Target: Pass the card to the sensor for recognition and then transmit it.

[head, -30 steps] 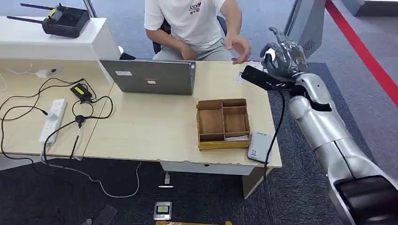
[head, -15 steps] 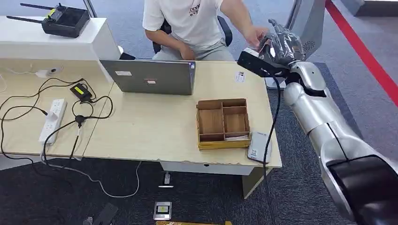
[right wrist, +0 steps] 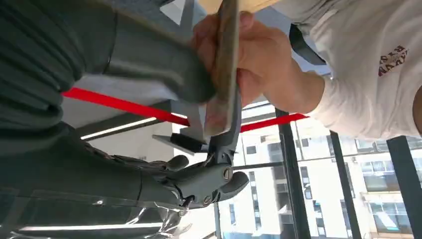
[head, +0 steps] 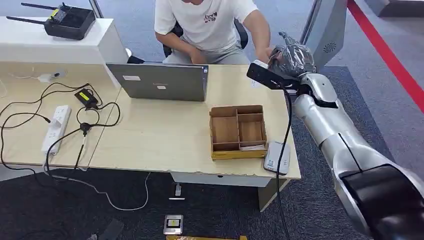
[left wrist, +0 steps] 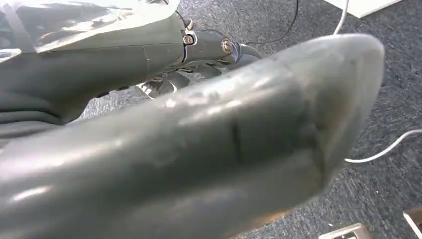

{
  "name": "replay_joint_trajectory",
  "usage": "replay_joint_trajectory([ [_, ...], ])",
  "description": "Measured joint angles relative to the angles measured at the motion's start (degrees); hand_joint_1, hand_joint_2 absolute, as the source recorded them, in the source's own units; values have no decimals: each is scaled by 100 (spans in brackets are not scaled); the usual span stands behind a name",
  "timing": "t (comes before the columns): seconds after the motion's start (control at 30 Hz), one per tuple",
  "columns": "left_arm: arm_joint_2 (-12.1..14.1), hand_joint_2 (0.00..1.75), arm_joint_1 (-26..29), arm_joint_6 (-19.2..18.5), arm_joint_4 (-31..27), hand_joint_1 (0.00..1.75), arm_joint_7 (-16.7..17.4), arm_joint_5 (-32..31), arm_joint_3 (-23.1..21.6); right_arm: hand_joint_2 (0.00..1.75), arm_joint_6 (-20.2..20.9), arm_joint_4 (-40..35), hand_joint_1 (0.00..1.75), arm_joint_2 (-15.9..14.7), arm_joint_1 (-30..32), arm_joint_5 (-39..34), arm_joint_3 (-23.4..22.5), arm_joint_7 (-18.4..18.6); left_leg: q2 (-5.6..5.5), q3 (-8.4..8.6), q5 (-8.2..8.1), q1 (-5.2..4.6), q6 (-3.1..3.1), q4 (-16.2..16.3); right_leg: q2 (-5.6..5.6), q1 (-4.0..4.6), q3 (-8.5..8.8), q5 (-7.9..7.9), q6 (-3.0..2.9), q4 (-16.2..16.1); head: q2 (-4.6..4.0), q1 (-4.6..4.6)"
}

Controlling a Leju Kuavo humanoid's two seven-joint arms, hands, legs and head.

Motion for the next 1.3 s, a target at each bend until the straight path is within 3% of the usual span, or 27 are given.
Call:
replay_joint_trajectory([
  [0.27, 0, 0, -2, 29, 0, 0, 9, -7, 0, 175, -324, 103, 0, -7, -7, -11, -20, -116, 1, 3, 4, 0, 0, 0, 0, 0, 0, 5, -2, 0, 0, 0],
  [0.3, 2, 0, -1, 33, 0, 0, 7, 0, 0, 0, -361, 103, 0, -20, -10, -17, -28, -161, 0, 3, 5, 0, 0, 0, 0, 0, 0, 5, -2, 0, 0, 0],
  [0.4, 13, 0, 8, 81, 0, 0, -20, 74, 2, 0, -545, 98, 0, -92, -42, -94, -70, -343, 0, 4, 5, 0, 0, 1, 0, 0, 0, 6, -1, 0, 0, 0],
  [0.43, 18, 0, 16, 111, 0, 0, -41, 116, 4, 175, -653, 81, 0, -135, -54, -140, -85, -430, 1, 4, 5, 0, 0, 2, 0, 0, 1, 6, -1, 0, 0, 0],
  [0.73, 129, 0, 263, 400, 7, 0, -138, 487, 157, 175, -1685, -404, 0, -992, -28, -861, -548, -911, 0, 3, 3, -1, 1, 8, 0, -1, 0, 7, 2, -14, 0, -7],
  [0.9, 181, 0, 305, 490, 9, 0, 7, 627, 302, 175, -2462, -721, 0, -1804, 453, -1395, -1076, -1152, -8, -4, -2, 0, 8, 9, -7, 0, 11, 8, 5, -22, 0, 2],
  [1.03, 208, 0, 318, 555, 13, 0, 103, 708, 387, 175, -2586, -802, 0, -2373, 922, -1611, -1556, -1259, 0, -2, -8, -2, 13, 10, 0, -2, 4, 12, 10, -25, 0, 2],
  [1.17, 201, 0, 322, 651, 13, 0, 197, 789, 492, 175, -2601, -852, 0, -2811, 1445, -1096, -2303, -1422, -8, -6, -8, -2, 15, 10, -2, -2, 3, 11, 10, -26, 0, 2],
  [1.3, 166, 0, 320, 726, 20, 0, 225, 859, 590, 175, -2601, -844, 0, -3016, 2003, -133, -3631, -2249, -8, -7, -9, -2, 15, 9, -2, -5, -1, 10, 11, -26, 0, -2],
])
